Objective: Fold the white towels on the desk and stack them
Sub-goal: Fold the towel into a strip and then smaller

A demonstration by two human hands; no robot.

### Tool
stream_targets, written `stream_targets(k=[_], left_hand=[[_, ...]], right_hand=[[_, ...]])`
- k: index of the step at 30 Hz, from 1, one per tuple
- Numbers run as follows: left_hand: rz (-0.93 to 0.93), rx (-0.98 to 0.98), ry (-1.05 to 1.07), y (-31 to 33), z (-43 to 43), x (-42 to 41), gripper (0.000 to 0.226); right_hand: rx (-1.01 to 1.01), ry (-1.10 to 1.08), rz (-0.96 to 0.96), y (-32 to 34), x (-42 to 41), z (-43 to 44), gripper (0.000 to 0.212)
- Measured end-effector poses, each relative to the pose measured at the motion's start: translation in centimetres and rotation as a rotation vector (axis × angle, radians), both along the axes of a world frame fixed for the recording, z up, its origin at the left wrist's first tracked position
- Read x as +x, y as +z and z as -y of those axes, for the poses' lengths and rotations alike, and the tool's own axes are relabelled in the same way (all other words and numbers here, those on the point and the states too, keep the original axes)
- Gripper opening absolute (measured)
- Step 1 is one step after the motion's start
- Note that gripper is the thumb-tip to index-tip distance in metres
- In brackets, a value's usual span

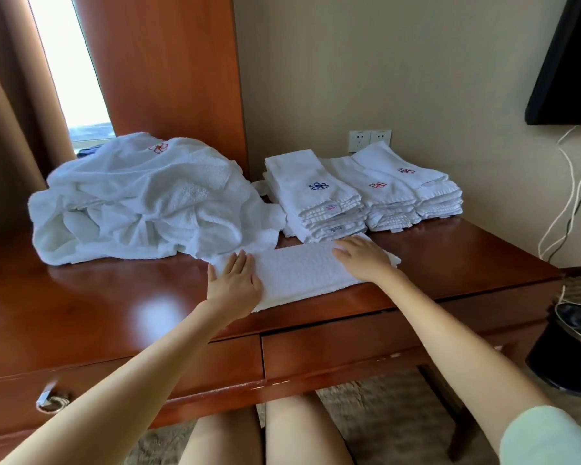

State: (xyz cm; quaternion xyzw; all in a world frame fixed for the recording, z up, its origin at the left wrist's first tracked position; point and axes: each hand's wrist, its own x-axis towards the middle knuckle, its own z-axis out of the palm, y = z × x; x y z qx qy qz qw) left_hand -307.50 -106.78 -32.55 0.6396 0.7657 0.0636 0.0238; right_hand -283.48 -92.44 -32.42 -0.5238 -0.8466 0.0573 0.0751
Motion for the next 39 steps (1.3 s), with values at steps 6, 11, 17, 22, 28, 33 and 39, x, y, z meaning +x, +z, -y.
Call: stream_targets(k=[6, 11, 17, 22, 28, 33, 39], left_hand=[[0.276, 0.045, 0.188, 1.2, 0.1, -1.0, 0.072], [0.74, 0.036, 0.391, 1.8, 0.4, -4.7, 0.061], [1.093, -0.027, 0.392, 2.4, 0.7, -6.0, 0.026], [1.365, 0.0, 0.372, 3.7, 0.9, -7.1, 0.034], [1.245, 0.391, 0.132, 6.6, 1.2, -7.8, 0.03], [0.965, 0.247, 0.07, 4.0, 3.0, -9.6, 0.03], [0.975, 0.164, 0.196, 2.3, 2.2, -8.7, 0.012]], right_hand=[[-0.033, -0.36, -0.173, 1.3, 1.3, -0.2, 0.072], [-0.389, -0.412, -0.382, 3.2, 4.2, -1.6, 0.094], [-0.507, -0.418, -0.406, 4.0, 4.3, -1.9, 0.102], [-0.614, -0.284, -0.65, 4.0, 5.1, -1.9, 0.059], [-0.425, -0.054, -0.987, 5.4, 6.2, -0.8, 0.042], [-0.267, -0.106, -0.879, 4.6, 7.9, -0.7, 0.04], [-0.316, -0.354, -0.763, 2.6, 9.4, -1.1, 0.031]])
